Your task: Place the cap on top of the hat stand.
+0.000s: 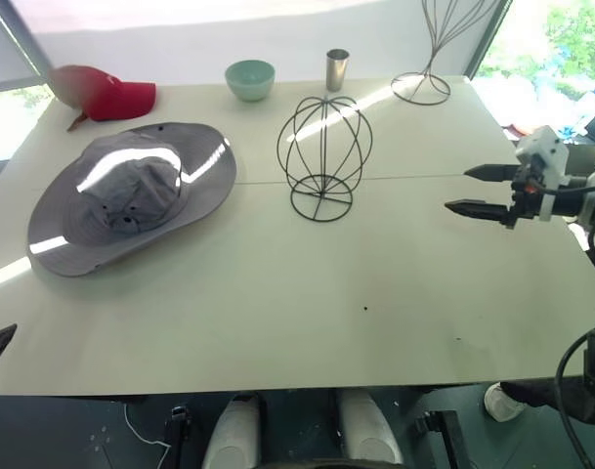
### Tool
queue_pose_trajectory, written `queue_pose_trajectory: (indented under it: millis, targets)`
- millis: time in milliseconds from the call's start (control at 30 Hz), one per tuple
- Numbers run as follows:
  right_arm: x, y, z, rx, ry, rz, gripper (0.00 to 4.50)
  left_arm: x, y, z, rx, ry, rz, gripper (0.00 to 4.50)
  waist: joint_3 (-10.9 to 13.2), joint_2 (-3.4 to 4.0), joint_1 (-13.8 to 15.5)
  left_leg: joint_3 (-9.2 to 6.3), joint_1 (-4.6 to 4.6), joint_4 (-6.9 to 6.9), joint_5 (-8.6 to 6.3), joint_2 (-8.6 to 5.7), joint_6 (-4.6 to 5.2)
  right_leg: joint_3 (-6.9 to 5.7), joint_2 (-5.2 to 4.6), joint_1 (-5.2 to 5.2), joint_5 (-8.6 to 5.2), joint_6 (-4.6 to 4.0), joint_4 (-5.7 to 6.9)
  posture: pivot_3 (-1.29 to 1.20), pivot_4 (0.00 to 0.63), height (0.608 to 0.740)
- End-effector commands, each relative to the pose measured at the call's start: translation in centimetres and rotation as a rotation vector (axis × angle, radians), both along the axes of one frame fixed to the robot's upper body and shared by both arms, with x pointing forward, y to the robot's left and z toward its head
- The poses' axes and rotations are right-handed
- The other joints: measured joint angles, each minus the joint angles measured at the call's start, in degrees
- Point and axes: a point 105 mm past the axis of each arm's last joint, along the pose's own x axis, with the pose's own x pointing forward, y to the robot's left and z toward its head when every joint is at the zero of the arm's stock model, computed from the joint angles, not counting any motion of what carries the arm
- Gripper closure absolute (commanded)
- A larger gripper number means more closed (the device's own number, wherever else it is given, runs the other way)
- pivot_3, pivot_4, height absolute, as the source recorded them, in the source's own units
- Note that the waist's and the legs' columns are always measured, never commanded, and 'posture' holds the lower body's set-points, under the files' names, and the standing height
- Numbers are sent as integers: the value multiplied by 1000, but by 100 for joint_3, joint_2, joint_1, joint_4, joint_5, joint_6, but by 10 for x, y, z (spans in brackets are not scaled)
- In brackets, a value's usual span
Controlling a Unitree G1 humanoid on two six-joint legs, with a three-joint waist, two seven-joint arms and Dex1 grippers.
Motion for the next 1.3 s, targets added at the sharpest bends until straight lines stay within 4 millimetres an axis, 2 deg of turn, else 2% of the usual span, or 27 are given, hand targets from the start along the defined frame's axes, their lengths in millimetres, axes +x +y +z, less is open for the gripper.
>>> queue_pose_trajectory:
  millis: [33, 433, 533, 667, 800, 900, 1133, 1300]
  targets:
    - [1, 0, 9, -3, -40, 6, 29, -4, 3, 13, 26, -33, 15, 0, 0, 0, -1, 0, 0, 0, 0, 0, 0, 0, 0, 0, 0, 0, 0, 0, 150, 740]
    - [2, -6, 4, -18, -28, -14, 29, 5, -8, 15, -24, -40, -28, 0, 1, 1, -3, 3, 0, 0, 0, 0, 0, 1, 0, 0, 1, 1, 1, 0, 150, 740]
    - [5, -8, 9, -21, -67, -37, 29, 15, -20, 20, 13, -54, -87, 0, 0, 1, -2, 3, 0, 0, 0, 0, 0, 1, 0, -1, 1, 2, 2, 0, 150, 740]
    - [1, 0, 18, -51, -93, 23, 29, 31, -50, 32, 95, -59, -232, 0, 0, 1, 12, 4, 0, 1, 0, 0, 0, 2, 0, 1, 1, 2, 3, 0, 150, 740]
    - [-23, 36, 36, -84, -119, 220, 29, 64, -100, 46, 252, -98, -428, 0, 5, 9, 21, 3, 0, 1, 0, 0, 0, 4, 0, 0, 5, 10, 8, 0, 150, 740]
    - [-43, 55, 42, -89, -121, 310, 29, 84, -123, 46, 385, -110, -515, 0, 6, 11, 20, -1, 0, 2, 0, 0, 0, 3, 3, 0, 11, 21, 13, 0, 150, 740]
    - [-88, 92, 56, -63, -106, 456, 29, 133, -144, 41, 631, -218, -507, 0, 11, 18, 17, 0, 0, 2, 0, 0, 2, 3, 4, -3, 12, 22, 19, 0, 150, 740]
    - [-104, 97, 59, -47, -101, 459, 29, 153, -153, 23, 708, -245, -474, 0, 11, 15, 33, 0, -1, 2, -1, 0, 3, 3, 3, -2, 13, 23, 17, 0, 150, 740]
